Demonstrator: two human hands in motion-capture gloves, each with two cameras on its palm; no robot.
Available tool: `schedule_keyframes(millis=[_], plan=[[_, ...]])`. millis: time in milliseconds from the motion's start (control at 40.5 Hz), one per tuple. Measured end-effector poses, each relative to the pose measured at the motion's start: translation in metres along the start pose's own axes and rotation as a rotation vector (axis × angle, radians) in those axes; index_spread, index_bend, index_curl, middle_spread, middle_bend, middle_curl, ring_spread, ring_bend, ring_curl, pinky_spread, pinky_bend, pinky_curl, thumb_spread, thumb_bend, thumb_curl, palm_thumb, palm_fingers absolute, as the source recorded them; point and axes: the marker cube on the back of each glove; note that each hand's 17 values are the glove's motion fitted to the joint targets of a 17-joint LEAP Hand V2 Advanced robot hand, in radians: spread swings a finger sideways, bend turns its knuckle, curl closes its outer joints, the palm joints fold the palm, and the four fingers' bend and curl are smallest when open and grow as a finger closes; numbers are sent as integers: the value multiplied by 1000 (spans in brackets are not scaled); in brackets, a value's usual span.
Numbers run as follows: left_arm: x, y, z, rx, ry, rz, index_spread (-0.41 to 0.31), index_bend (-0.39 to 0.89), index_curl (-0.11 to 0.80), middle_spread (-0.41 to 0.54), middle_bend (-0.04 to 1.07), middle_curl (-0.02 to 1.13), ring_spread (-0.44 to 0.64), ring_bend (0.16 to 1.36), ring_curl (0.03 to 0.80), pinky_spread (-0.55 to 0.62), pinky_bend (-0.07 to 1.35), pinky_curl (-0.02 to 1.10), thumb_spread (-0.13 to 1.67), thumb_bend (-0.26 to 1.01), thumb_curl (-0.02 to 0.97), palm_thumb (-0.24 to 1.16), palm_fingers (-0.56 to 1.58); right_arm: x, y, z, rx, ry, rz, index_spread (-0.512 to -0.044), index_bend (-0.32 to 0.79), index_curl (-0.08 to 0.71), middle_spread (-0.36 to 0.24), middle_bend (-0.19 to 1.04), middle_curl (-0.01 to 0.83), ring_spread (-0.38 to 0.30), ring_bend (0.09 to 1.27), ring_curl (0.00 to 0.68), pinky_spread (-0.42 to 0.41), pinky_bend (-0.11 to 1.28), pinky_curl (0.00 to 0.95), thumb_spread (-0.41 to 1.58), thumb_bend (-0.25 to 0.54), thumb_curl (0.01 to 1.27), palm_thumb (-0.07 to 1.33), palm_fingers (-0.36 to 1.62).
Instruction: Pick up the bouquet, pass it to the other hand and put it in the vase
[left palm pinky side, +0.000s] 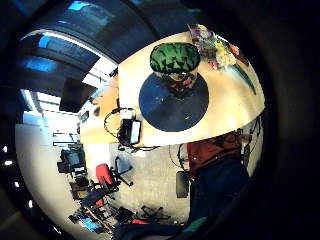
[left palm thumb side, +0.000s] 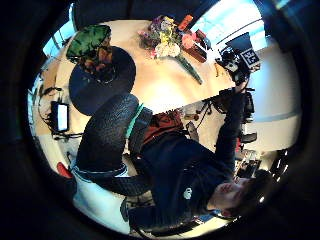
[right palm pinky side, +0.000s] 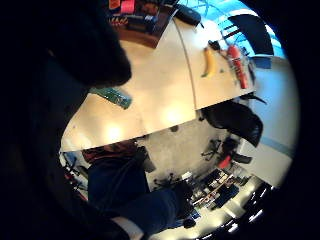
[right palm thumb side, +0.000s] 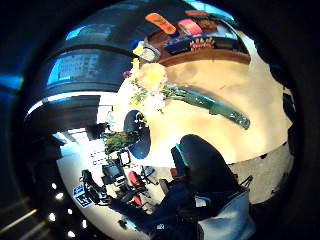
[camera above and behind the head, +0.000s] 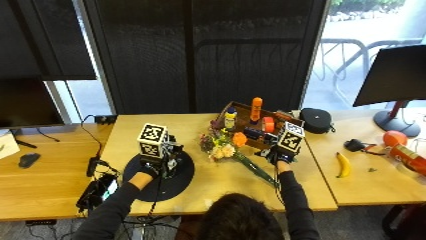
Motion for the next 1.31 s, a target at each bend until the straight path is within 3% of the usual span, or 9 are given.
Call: schedule_keyframes(millis=[272,395,642,840,938,988,1136,1284,1309], plan=[[-10,2,1,-10,3,-32,-1,168,319,265,181,244,326,576,252,394,435,304,1104,-20,281,272,77,17,-24,92,-81,51,75,-194,102,147,-49,302,394,-91,558,343,94,699,362,1042,-13,332,607,496],[-16,-2,-1,-15,5,-64,-1,151,318,253,191,257,325,582,256,391,428,305,1108,-18,286,280,99,14,-4,109,-80,65,115,-186,99,154,-45,293,398,-82,541,339,108,687,357,1035,-20,338,618,497],[-20,2,-8,-8,0,-81,5,152,318,237,188,280,320,572,260,390,418,314,1110,-20,290,283,108,15,-9,136,-16,74,217,-180,85,155,-54,336,420,-88,559,353,113,617,341,1028,-20,342,634,512],[-21,3,-1,-22,11,-83,0,152,317,232,184,291,319,569,263,390,413,320,1111,-21,292,283,108,7,-7,147,27,88,179,-211,123,174,-80,379,437,-113,532,355,113,526,322,1041,-8,343,675,539],[-22,2,4,-29,14,-82,-1,152,317,232,183,294,319,568,264,391,411,322,1110,-22,294,281,108,6,2,159,-10,41,230,-246,248,228,-118,383,443,-164,525,352,61,390,285,1055,0,343,721,690],[-22,2,7,-38,20,-83,-1,152,317,232,183,296,318,568,265,391,410,324,1110,-22,295,281,108,2,3,164,-10,-15,202,-251,298,249,-135,398,453,-189,517,345,-32,366,274,1082,34,353,789,864],[-21,3,10,-75,29,-90,-1,153,317,232,182,300,318,567,267,391,408,327,1112,-20,295,283,108,3,-4,165,173,-88,173,-252,357,326,-172,409,489,-218,557,394,-175,350,308,1125,73,361,896,1130],[-24,-1,3,-47,29,-114,-1,157,319,231,181,305,318,562,268,391,403,329,1111,-22,296,281,112,-2,-14,148,325,-239,64,-247,417,400,-191,477,542,-228,607,453,-203,444,378,1083,-20,329,806,1299],[-25,-2,0,-33,34,-121,-1,157,319,231,181,306,319,562,268,391,402,329,1111,-22,297,280,112,-6,-13,144,330,-284,36,-248,546,445,-223,15,397,-231,730,493,-207,573,422,1075,-31,325,790,1120]])
